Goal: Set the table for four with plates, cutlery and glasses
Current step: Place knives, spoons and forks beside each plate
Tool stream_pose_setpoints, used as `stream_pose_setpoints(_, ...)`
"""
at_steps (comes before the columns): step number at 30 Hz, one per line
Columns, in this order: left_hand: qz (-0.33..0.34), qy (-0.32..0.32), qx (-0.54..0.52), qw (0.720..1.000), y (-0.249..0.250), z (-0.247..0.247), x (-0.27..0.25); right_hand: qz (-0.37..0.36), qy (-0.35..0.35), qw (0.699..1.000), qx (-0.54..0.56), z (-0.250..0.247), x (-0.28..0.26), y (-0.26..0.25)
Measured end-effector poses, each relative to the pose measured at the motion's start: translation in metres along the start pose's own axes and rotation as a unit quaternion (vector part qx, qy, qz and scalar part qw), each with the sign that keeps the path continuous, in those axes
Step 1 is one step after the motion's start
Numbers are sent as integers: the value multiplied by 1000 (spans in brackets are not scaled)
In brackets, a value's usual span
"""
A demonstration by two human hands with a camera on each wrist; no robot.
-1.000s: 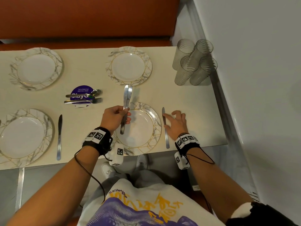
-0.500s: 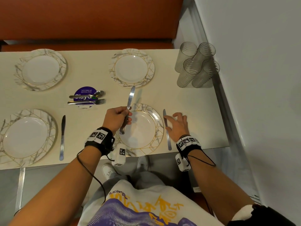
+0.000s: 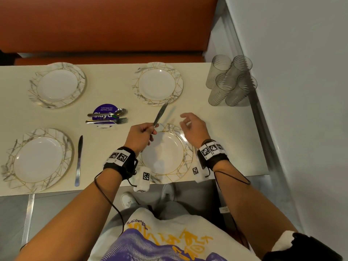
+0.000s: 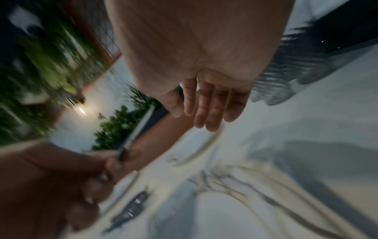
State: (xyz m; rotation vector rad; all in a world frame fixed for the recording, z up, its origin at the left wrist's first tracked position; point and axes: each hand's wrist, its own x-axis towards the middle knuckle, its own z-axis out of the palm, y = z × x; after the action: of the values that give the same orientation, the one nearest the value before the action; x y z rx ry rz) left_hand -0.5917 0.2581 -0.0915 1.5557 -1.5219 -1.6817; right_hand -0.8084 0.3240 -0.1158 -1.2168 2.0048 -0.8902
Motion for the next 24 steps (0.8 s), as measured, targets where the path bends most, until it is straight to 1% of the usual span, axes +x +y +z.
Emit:
stream_pose_setpoints(3,12,1,15,1000,9,-5,-2,8,-37,996,76,5,25,-53)
stream_pose_setpoints(6,32,0,24,999,18,-16,-4,3,-81,993,88,9,44,-89)
stream_pose_setpoints(8,39,-6,5,999,24,-27,-5,-8,-94,990,102,9,54,-107)
stream_pose_setpoints(11,36,-29,-11,999,28,-55,-2,1,-81,983,165,13,67,-122)
stream_pose_setpoints(14,30,-38,-41,998,29,-95,10,27,-38,966,253,23,77,-130)
stream_pose_setpoints(15,28,-26,-57,998,30,-109,17,42,-24,958,281,28,79,-132)
stream_pose_setpoints(17,30,24,-97,995,37,-137,33,79,-16,941,329,42,76,-134)
stream_pose_setpoints(18,35,54,-120,991,43,-151,41,90,-23,933,349,50,73,-135)
stream_pose_setpoints(20,38,92,-181,978,54,-176,61,106,-49,924,364,70,66,-143)
stream_pose_setpoints(21,39,103,-210,972,59,-187,74,109,-66,926,355,82,64,-148)
stream_pose_setpoints(23,45,114,-234,964,67,-192,90,110,-95,932,331,100,59,-160)
stream_pose_setpoints(24,42,106,-233,966,74,-205,109,117,-92,932,329,122,68,-174)
